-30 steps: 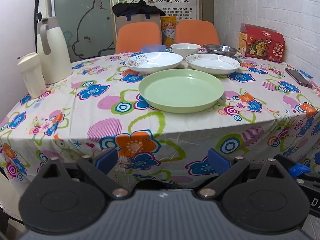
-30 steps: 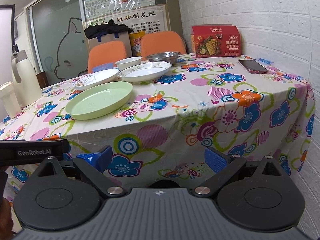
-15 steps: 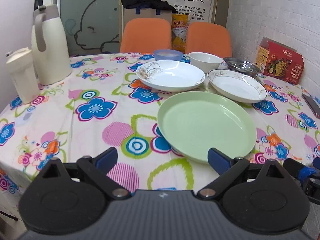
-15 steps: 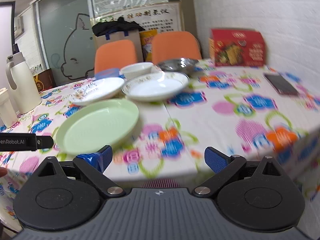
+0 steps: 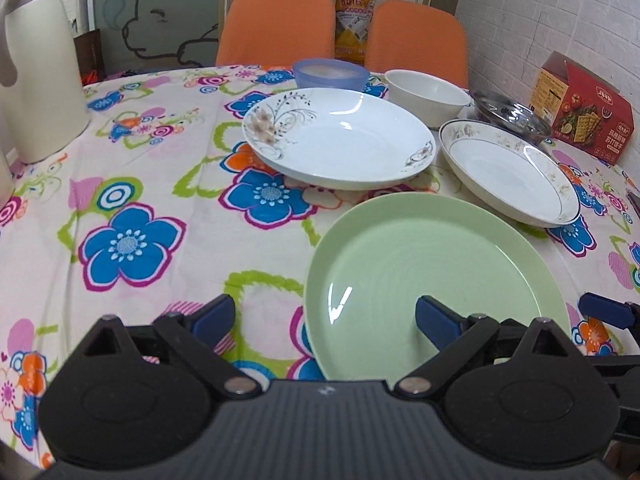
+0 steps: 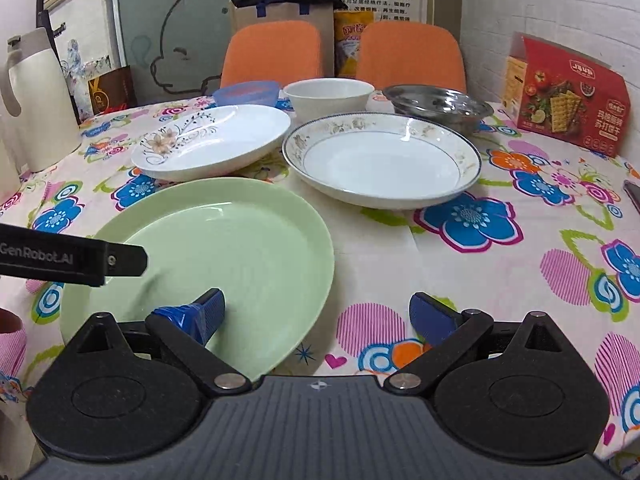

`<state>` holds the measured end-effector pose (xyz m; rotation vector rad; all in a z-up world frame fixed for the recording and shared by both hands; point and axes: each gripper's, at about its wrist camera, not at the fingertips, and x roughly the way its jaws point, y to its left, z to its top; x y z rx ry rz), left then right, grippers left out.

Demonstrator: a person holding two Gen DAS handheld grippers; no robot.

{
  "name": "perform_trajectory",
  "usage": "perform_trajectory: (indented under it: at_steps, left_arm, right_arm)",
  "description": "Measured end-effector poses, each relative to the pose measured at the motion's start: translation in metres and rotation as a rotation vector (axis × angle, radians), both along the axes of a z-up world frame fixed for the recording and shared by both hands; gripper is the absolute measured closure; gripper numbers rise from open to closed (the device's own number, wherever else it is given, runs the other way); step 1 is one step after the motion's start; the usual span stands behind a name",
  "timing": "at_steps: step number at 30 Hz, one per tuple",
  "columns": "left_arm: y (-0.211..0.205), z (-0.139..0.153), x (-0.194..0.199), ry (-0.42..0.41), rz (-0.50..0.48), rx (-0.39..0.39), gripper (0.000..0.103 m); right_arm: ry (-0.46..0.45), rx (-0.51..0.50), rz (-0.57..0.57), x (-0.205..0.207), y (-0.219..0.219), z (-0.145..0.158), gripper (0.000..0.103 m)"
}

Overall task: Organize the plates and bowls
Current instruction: 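Reach the left tool to the light-green plate and grip its rim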

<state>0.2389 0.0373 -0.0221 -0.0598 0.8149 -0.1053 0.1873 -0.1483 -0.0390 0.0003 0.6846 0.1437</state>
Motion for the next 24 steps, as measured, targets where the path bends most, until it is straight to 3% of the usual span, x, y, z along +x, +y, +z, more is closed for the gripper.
perform_trajectory:
  at_steps: [4,9,13,19,24]
  left_arm:
    - [-0.009,-0.006,0.008,-0.006,-0.039,0.013,0.007]
    - [-0.013,-0.009,0.003,-0.044,-0.098,0.046,0.007]
    - [-0.011,-0.009,0.003,-0.043,-0.124,0.043,0.007]
    - [-0.012,-0.006,0.010,-0.010,-0.131,0.043,0.012]
    - [-0.014,-0.002,0.007,0.007,-0.151,0.036,0.023]
  right_arm:
    - [-0.020,0.007,0.039,0.005,0.002,-0.002,0.015]
    - [-0.131,0.011,0.084,-0.006,-0.003,-0.012,0.015]
    - [-0.068,-0.006,0.084,0.006,0.006,-0.003,0.016]
    - [-0.058,0.011,0.136,0.012,0.003,-0.004,0.016]
    - [-0.030,0.008,0.236,0.005,0.010,0.000,0.021]
